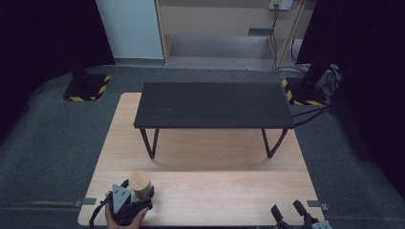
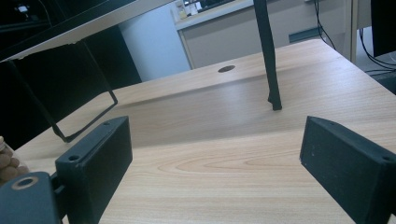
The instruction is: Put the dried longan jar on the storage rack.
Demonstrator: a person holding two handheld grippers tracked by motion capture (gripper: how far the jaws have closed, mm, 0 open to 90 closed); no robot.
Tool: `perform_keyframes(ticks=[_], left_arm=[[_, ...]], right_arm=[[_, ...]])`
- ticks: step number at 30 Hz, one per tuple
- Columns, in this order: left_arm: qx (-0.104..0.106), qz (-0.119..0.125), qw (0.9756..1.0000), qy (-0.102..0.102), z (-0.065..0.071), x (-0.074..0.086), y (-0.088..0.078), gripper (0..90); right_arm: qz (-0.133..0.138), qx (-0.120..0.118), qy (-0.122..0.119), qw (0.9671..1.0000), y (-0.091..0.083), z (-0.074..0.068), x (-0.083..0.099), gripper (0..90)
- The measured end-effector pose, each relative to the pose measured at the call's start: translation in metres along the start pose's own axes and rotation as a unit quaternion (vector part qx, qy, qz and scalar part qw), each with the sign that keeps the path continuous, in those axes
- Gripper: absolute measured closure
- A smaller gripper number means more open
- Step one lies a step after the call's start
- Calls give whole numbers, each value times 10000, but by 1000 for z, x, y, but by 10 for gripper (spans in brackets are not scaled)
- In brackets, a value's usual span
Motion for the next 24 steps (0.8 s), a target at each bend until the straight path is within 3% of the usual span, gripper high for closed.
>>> perform_keyframes(ticks=[7, 14, 21, 24], left_arm=[[-50, -74, 9999, 92, 1, -2, 7, 49], [-90, -75, 9998, 132, 1, -2, 9, 115], [-95, -83, 9998, 181, 0, -2, 10, 238], [-107, -125, 9997, 207, 1, -4, 10, 241]], right_arm=[[-14, 13, 27, 10000, 0, 1, 1, 94], [-29, 13, 38, 10000, 1, 3, 2, 94], [-34, 7, 40, 10000, 0, 3, 2, 94], [-29, 18, 46, 10000, -1, 4, 3, 94]])
Point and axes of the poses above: each handheld gripper's, and its own axes: y roughly forward along the jaws, x roughly out of its underside, z roughly to its right, the point moved 6 cm from there along y, roughly forward along the jaws, and after that the axes turned 11 degrees about -x, right-handed, at the moved point
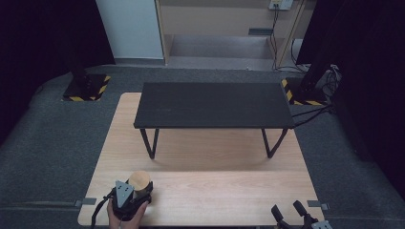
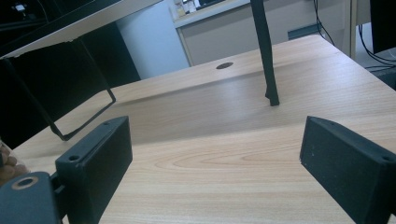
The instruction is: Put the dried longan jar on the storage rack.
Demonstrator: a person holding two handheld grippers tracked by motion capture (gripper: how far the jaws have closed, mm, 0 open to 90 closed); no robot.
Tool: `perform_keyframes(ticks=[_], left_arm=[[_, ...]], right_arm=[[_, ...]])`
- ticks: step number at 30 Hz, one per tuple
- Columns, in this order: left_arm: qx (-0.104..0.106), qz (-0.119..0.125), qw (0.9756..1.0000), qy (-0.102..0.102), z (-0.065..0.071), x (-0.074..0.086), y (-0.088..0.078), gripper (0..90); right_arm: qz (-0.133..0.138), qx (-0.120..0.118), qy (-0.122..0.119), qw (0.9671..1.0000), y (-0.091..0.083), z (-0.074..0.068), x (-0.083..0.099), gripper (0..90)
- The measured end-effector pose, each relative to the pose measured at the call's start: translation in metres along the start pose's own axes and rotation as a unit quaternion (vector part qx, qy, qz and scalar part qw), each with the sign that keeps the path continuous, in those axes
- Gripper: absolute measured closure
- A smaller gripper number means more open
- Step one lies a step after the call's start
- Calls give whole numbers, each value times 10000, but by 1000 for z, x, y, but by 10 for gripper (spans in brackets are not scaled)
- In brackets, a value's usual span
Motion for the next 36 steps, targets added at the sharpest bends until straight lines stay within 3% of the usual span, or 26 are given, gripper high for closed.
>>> perform_keyframes(ticks=[4, 9, 16, 25, 36], left_arm=[[52, -40, 10000, -13, -2, -3, -2, 242], [131, 131, 9998, 49, -5, -19, -13, 242], [444, 295, 9986, -9, -17, -65, -32, 242], [620, 522, 9966, 156, -27, -125, -46, 242], [863, 802, 9926, 276, -32, -185, -54, 242]], right_arm=[[16, 3, 8, 10000, -1, 0, 0, 95], [15, -10, 8, 10000, -1, 0, 0, 95], [35, -53, -21, 10000, 0, -2, -2, 95], [40, -115, -12, 9999, 3, -6, 0, 95], [65, -111, -21, 9999, 3, -8, -2, 95]])
Point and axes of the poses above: each handheld gripper's, and its own axes: y roughly forward along the jaws, x roughly out of its underside, z roughly to its right, the point moved 6 cm from there along y, roughly forward along the jaws, and after that the axes turned 11 degrees about -x, right-handed, at the moved point
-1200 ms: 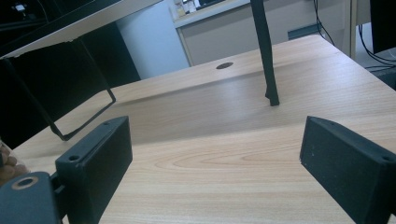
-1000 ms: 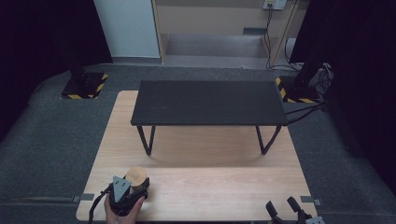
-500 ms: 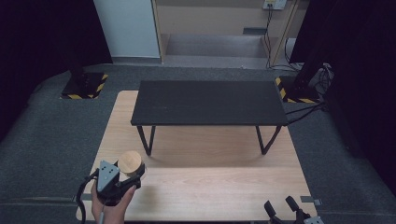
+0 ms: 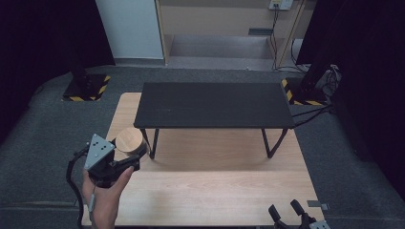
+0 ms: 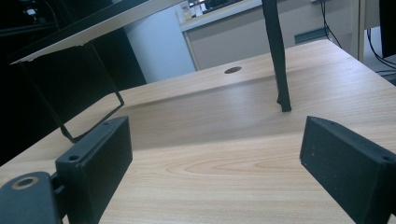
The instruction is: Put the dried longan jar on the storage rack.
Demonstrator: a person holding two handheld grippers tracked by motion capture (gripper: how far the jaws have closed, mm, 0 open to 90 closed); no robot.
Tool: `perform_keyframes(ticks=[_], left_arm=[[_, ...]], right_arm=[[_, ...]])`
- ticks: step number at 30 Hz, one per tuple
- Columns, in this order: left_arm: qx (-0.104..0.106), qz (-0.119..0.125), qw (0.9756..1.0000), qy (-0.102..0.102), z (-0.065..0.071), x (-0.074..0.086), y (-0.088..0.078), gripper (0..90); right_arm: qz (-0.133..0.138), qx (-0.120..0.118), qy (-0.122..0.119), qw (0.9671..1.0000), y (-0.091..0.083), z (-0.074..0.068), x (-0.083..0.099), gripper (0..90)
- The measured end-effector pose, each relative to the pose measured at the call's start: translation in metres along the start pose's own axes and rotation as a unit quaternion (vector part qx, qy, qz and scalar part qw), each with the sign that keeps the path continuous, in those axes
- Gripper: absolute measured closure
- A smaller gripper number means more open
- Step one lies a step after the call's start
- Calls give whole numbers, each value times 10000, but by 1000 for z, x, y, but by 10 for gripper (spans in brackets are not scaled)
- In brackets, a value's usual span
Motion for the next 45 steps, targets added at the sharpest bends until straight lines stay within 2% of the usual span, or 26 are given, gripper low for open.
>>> perform_keyframes(ticks=[9, 19, 25, 29, 36, 45], left_arm=[[65, 164, 9998, 117, -1, -31, 10, 242], [78, 204, 9997, 141, -5, -57, 35, 242], [134, 128, 9998, 96, -6, -64, 55, 242], [117, 156, 9998, 39, -7, -66, 66, 243], [55, 123, 9999, 55, -7, -70, 91, 242], [-21, -163, 9998, 96, -5, -66, 124, 242]], right_arm=[[27, -6, 15, 10000, 1, -1, -1, 95], [82, 68, 8, 9999, -5, 0, -5, 95], [97, 133, 17, 9999, -8, 1, -5, 95], [93, 175, 27, 9998, -9, 2, -5, 95], [95, 217, 26, 9997, -10, 5, -5, 95], [106, 288, 18, 9995, -13, 6, -5, 95]])
Point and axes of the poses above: each handheld gripper's, and its own axes: y roughly forward along the jaws, x roughly out of its underside, z roughly to its right, the point moved 6 cm from there along y, roughly forward along the jaws, and after that the axes turned 11 degrees about -x, right-handed, at the moved point
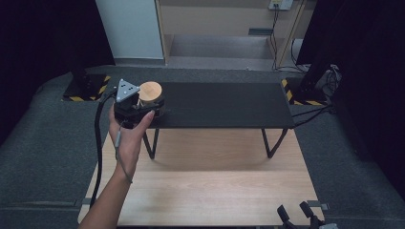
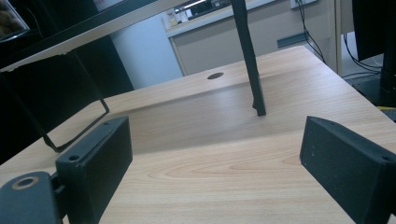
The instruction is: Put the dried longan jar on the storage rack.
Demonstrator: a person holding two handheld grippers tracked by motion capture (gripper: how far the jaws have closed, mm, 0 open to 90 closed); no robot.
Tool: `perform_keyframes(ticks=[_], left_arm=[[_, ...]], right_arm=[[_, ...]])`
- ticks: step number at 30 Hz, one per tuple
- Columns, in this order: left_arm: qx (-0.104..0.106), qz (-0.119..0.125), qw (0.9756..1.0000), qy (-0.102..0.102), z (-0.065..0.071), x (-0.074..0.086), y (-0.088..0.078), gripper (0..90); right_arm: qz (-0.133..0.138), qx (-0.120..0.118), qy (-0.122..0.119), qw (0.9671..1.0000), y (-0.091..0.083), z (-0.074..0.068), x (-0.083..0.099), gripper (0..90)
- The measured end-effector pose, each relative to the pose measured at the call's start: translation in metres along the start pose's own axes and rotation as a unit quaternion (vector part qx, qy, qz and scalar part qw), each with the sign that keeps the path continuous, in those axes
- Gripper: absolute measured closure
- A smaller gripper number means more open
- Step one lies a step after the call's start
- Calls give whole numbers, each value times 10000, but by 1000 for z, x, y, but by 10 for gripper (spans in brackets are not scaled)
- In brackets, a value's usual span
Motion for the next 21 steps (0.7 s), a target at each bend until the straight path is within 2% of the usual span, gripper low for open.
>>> perform_keyframes(ticks=[13, 21], left_arm=[[-87, -308, 9994, 134, 5, 1, 25, 242], [-100, -341, 9993, 115, 6, 2, 32, 242]], right_arm=[[-4, 63, 26, 10000, -2, 4, 1, 95], [-25, 72, 40, 10000, -1, 5, 3, 95]])
Point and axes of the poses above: each handheld gripper's, and its own axes: y roughly forward along the jaws, x roughly out of its underside, z roughly to its right, the point moved 6 cm from there along y, roughly forward along the jaws, and after that the axes turned 11 degrees about -x, right-handed, at the moved point
